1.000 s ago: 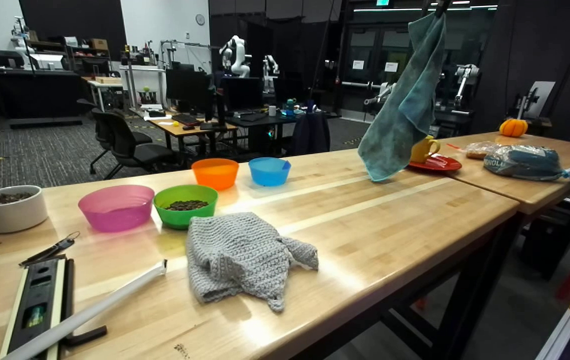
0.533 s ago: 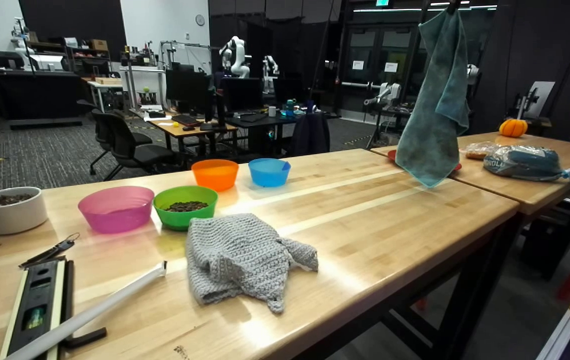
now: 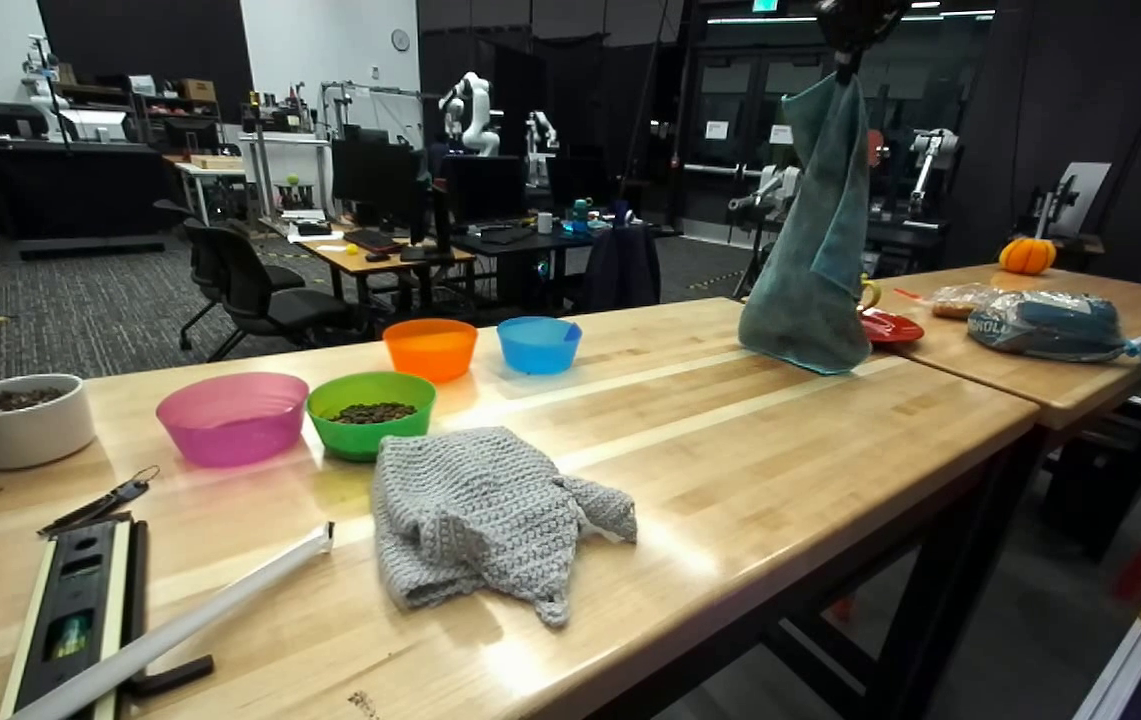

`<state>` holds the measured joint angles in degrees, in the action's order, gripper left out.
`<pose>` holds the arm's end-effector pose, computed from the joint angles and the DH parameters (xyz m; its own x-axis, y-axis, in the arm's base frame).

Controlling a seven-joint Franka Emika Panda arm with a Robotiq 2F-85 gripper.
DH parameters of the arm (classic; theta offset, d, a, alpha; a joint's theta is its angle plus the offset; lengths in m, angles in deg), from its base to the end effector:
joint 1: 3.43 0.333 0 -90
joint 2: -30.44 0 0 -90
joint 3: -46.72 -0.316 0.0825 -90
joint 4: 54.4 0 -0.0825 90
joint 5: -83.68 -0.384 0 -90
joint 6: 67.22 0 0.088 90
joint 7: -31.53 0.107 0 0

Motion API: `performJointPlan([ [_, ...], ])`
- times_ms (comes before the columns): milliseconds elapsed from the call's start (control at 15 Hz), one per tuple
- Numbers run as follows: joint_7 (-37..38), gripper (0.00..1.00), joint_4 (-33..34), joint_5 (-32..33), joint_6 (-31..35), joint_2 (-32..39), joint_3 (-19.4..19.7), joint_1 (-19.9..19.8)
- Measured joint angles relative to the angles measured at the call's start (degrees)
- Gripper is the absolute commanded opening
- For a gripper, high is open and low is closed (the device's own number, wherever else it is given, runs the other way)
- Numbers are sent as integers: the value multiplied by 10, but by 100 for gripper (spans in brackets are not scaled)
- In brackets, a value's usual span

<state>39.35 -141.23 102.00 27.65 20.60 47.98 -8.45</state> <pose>0.4918 -0.0869 0.7552 0.9173 -0.2053 0.3413 -0.3016 -0.9177 0.2587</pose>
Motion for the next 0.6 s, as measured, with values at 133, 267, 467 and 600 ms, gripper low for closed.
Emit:
performJointPlan([
  [133, 22, 0, -31, 19, -1, 4, -26, 17],
  [267, 42, 0, -61, 31, -6, 8, -49, 36],
  [467, 62, 29, -104, 31, -16, 11, -78, 64],
  [600, 63, 33, -134, 26, -19, 11, -94, 84],
])
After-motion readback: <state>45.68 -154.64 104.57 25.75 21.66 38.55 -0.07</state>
